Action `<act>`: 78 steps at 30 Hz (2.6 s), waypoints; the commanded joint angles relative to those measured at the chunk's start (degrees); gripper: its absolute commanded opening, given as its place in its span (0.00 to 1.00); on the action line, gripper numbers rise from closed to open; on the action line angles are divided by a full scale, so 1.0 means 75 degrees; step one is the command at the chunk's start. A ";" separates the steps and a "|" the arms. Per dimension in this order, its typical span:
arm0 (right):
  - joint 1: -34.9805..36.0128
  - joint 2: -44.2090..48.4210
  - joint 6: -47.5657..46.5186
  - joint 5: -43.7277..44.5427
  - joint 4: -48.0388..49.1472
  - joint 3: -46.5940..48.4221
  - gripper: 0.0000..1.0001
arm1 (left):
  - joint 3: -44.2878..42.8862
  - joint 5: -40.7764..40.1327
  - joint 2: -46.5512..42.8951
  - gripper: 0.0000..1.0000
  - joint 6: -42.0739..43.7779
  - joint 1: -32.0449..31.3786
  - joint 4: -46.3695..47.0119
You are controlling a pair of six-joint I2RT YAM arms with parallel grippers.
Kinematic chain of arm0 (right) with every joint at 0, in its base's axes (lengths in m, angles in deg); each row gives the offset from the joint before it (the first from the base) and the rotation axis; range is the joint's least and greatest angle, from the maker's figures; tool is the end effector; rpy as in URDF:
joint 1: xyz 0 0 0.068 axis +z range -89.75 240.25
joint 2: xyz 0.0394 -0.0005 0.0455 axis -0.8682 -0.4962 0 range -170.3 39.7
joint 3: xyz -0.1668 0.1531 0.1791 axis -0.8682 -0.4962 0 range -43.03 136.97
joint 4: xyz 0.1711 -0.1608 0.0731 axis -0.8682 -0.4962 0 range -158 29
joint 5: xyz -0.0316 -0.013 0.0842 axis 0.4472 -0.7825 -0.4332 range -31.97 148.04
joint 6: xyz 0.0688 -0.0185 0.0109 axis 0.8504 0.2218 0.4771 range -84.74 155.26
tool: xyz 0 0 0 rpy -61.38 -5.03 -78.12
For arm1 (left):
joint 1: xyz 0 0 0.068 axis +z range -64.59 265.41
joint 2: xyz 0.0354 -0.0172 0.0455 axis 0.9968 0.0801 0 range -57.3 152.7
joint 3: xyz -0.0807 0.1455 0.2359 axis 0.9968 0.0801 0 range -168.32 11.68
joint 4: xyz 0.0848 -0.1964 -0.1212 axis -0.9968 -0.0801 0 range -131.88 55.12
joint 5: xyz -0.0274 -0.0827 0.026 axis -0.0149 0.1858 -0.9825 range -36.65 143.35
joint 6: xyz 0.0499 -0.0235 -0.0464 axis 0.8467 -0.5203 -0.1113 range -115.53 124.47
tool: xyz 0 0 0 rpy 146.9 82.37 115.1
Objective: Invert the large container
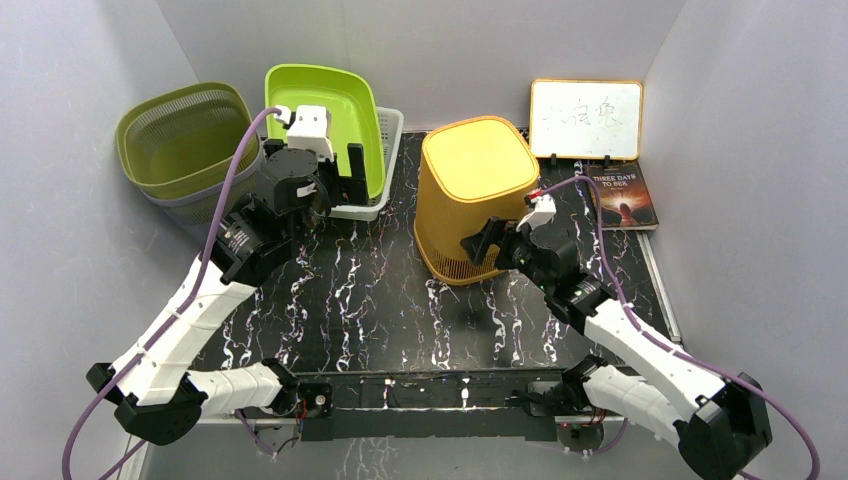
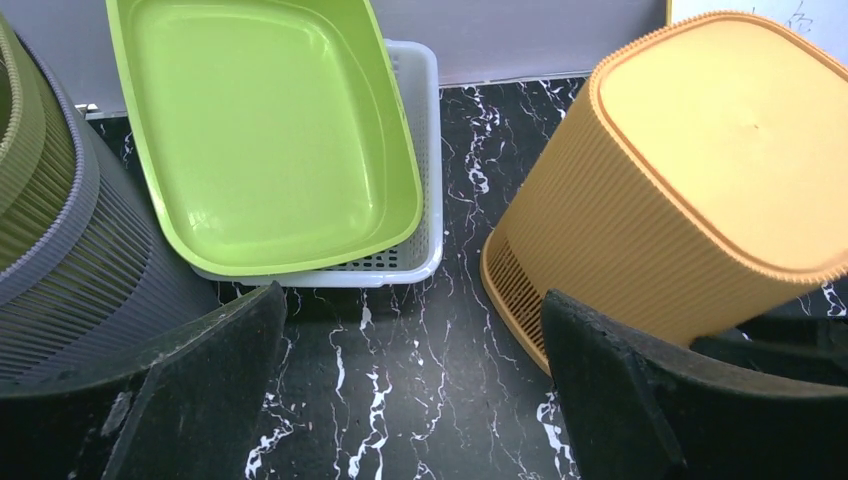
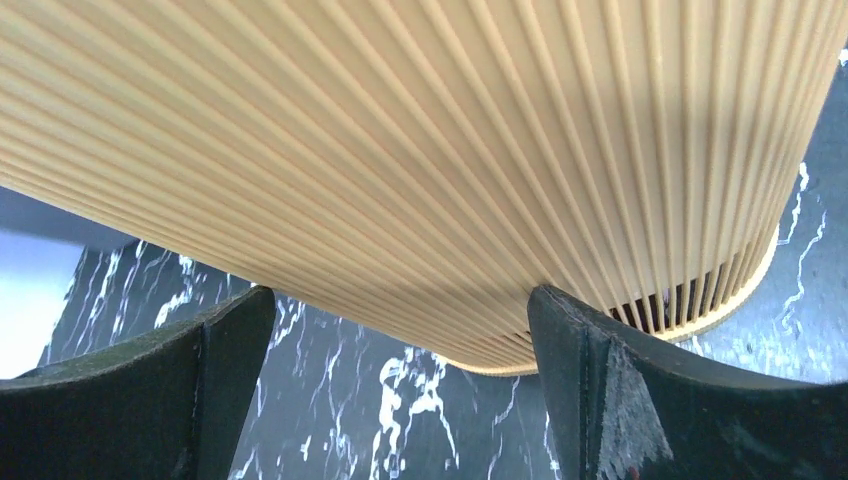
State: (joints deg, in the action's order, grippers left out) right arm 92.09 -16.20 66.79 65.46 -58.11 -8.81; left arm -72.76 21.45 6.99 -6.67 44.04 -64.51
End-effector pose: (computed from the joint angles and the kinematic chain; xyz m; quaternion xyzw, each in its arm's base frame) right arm 0.1937 0.1111 0.2740 0.0355 0.8115 0.2603 0.5220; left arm 0.1821 -0.1184 0.4806 0.0198 0.7547 -0.0867 0.6500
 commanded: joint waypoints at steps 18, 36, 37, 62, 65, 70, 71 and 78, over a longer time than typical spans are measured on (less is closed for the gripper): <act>-0.0298 -0.6288 -0.1574 0.3257 0.3147 0.5085 0.98 | 0.0674 0.0153 -0.0659 0.98 -0.0168 -0.0004 0.0323; -0.1453 -0.8017 -0.2251 0.4014 0.2540 0.7170 0.98 | 0.0921 0.0138 -0.0518 0.98 -0.0124 0.0000 0.0284; -0.1515 -0.7957 -0.2234 0.3997 0.2523 0.7080 0.98 | 0.0923 0.0140 -0.0502 0.98 -0.0124 -0.0002 0.0287; -0.1638 -0.4730 -0.2003 0.2444 0.1080 0.4154 0.98 | 0.0597 -0.0368 -0.0044 0.98 -0.0120 0.0005 -0.0255; -0.1633 -0.4098 -0.1895 0.1743 0.0799 0.3662 0.98 | -0.0238 -0.1562 0.0366 0.98 0.0549 0.0015 -0.0372; -0.1620 -0.3179 -0.1603 0.0520 0.0330 0.3031 0.98 | -0.2019 -0.1484 0.1223 0.98 0.1931 0.0596 -0.0252; -0.1614 -0.3069 -0.1547 0.0255 0.0303 0.2911 0.98 | -0.2562 -0.1424 0.1567 0.98 0.1971 0.0890 -0.0631; -0.1218 -0.2549 -0.1312 0.0167 -0.0316 0.2616 0.98 | -0.5692 0.0360 0.3779 0.98 0.1630 0.3780 -0.2449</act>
State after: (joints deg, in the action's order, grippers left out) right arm 81.33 -38.62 55.27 69.35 -59.20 11.93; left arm -107.43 18.53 29.31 4.46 64.48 -73.86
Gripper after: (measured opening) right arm 0.980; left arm 0.983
